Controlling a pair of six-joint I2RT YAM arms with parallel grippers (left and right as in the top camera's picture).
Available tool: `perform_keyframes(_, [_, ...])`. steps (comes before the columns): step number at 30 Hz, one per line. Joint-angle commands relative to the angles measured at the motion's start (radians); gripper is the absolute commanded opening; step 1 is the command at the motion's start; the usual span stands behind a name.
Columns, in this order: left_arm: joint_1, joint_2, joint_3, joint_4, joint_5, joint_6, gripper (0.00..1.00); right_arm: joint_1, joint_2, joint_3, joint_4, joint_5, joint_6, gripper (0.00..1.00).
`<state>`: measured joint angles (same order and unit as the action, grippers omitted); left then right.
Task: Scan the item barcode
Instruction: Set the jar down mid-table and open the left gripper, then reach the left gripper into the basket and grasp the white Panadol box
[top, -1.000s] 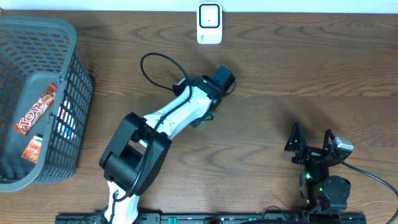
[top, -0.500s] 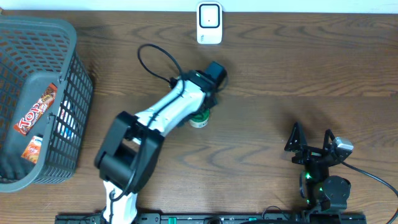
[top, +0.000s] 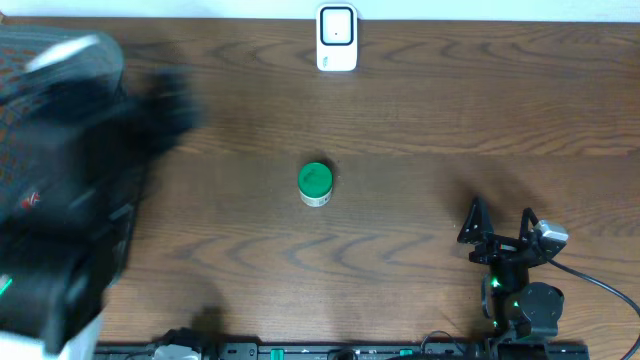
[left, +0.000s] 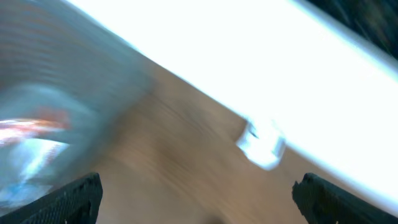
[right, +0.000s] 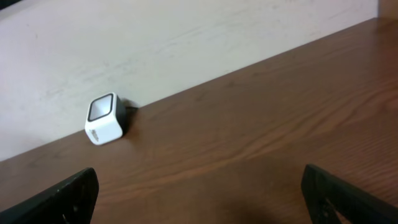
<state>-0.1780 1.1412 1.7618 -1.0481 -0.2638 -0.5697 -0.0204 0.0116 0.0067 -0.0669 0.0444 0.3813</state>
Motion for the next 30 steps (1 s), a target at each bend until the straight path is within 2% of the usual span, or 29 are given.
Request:
perform_keyframes(1, [0.337,-0.044,-0.015,-0.085,-0.008,0.003,1.00,-0.006,-0.006,-0.001,-0.004,0.003,-0.012,0.99])
perform_keyframes(6, [0.670,-0.013,-0.043,-0.173,0.062,-0.109,0.98,-0.006,-0.006,-0.001,-0.004,0.003,-0.012,0.99])
perform_keyframes(10, [0.789,0.090,-0.066,-0.173,0.114,-0.093,0.98,-0.006,-0.006,-0.001,-0.004,0.003,-0.012,0.99])
perform_keyframes(14, [0.821,0.248,-0.066,-0.155,0.117,0.034,0.98,-0.006,-0.006,-0.001,-0.004,0.003,-0.012,0.99])
perform_keyframes(15, [0.821,0.315,-0.066,-0.155,0.126,0.105,0.99,-0.006,-0.006,-0.001,-0.004,0.003,-0.012,0.99])
perform_keyframes(18, [0.818,0.434,-0.066,-0.156,0.126,0.216,0.99,-0.006,-0.006,-0.001,-0.004,0.003,-0.012,0.99])
perform_keyframes(22, [0.818,0.595,-0.066,-0.162,0.137,0.257,0.99,-0.006,-0.006,-0.001,-0.004,0.003,-0.012,0.99])
perform_keyframes(26, [0.816,0.717,-0.068,-0.128,0.340,0.513,0.99,-0.006,-0.006,-0.001,-0.004,0.003,-0.012,0.99])
perform_keyframes(30, [0.816,0.776,-0.071,-0.117,0.418,0.622,0.98,-0.006,-0.006,-0.001,-0.004,0.003,-0.012,0.99])
